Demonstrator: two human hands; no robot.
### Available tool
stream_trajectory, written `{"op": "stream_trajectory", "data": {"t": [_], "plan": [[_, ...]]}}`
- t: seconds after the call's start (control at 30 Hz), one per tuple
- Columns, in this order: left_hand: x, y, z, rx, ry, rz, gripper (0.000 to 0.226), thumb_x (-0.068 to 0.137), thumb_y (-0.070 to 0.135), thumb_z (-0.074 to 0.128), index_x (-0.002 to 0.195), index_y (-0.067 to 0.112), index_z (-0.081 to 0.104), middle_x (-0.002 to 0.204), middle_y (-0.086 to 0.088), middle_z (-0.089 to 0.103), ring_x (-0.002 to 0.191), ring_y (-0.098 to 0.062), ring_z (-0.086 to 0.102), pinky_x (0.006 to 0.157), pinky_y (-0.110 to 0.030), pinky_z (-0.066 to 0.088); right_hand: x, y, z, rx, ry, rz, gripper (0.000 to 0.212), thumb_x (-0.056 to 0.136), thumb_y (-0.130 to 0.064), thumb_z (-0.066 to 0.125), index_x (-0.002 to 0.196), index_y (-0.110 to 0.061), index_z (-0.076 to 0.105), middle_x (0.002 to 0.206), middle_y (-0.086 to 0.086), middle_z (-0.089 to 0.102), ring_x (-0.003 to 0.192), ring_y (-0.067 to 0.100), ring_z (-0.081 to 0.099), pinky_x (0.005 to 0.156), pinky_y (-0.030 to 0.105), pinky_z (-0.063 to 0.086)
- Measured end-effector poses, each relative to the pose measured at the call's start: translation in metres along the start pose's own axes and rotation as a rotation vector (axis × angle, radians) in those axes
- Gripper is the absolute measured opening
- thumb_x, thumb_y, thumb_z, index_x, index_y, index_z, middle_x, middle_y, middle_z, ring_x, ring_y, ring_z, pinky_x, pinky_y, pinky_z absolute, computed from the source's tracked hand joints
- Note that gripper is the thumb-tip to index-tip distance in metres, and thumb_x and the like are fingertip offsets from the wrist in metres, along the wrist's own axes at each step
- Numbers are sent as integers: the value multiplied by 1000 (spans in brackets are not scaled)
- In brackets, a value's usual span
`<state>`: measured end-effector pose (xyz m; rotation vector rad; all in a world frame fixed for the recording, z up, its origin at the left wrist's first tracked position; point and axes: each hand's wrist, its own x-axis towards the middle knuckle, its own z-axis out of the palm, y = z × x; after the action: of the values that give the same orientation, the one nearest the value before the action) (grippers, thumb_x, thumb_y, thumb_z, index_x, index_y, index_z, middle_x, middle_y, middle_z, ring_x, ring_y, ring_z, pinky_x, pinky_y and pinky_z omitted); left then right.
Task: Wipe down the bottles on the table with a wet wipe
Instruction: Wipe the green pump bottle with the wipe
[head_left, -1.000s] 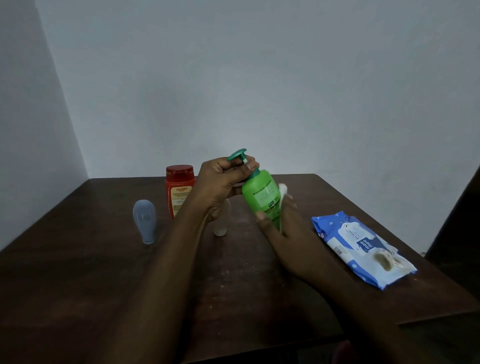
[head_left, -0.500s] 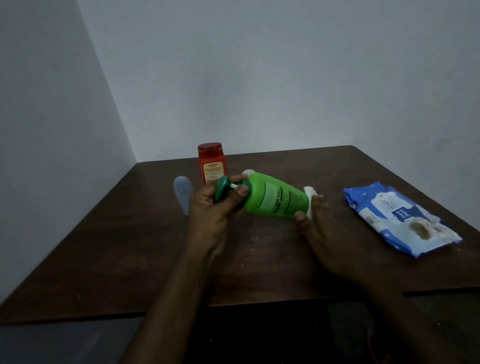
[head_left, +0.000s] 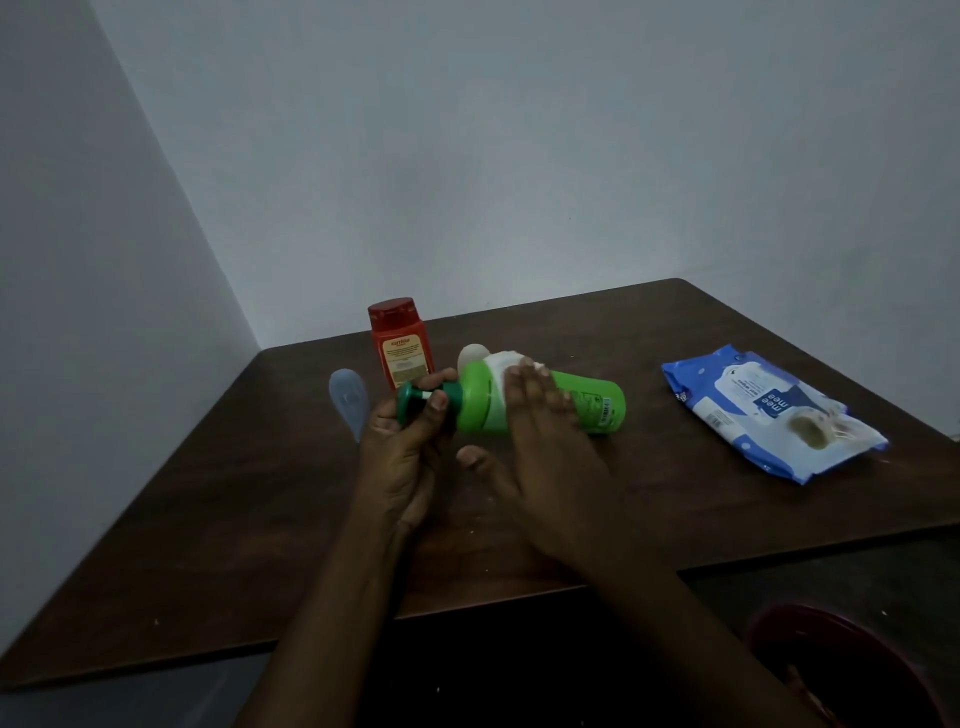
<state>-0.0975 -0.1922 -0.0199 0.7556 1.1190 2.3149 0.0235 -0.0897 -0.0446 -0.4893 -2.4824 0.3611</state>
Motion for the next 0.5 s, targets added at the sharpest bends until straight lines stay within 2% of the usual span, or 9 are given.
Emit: {"op": "stream_trajectory", "data": {"t": [0.1, 0.23, 0.33, 0.4, 0.5], "plan": [[3, -3, 0, 22, -16, 34, 22, 87, 6, 65, 91, 19, 83, 115, -5, 75, 114, -20, 70, 88, -31, 60, 5, 28, -8, 40, 12, 168, 110, 84, -88, 1, 165, -13, 5, 173, 9, 6, 160, 22, 1, 130, 44, 7], [3, -4, 2, 17, -23, 39, 23, 86, 4, 65, 91, 17, 82, 112, -4, 77, 111, -18, 72, 85, -29, 61, 9, 65, -16, 57, -17, 391, 110, 85, -88, 9, 164, -12, 10, 171, 14, 16, 159, 26, 12, 127, 44, 9], [3, -5, 3, 23, -5, 38, 22, 84, 6, 66, 90, 18, 83, 110, -2, 78, 109, -17, 73, 83, -28, 61, 12, 66, -16, 94, -26, 520, 115, 84, -90, 12, 163, -7, 7, 170, 18, 14, 158, 32, 12, 128, 47, 11], [6, -4, 6, 56, 13, 45, 19, 83, 9, 68, 94, 18, 82, 112, -3, 78, 110, -19, 73, 84, -30, 62, 13, 55, -14, 105, -28, 471, 116, 82, -90, 10, 163, -8, 3, 171, 17, 8, 159, 30, 6, 127, 44, 5], [22, 4, 24, 168, 11, 93, 22, 81, 14, 73, 103, 13, 77, 110, -3, 79, 111, -22, 73, 90, -37, 62, 16, 37, -12, 206, 0, 243, 120, 75, -97, 2, 165, -17, -1, 173, 4, -1, 159, 17, -6, 128, 37, -2]]}}
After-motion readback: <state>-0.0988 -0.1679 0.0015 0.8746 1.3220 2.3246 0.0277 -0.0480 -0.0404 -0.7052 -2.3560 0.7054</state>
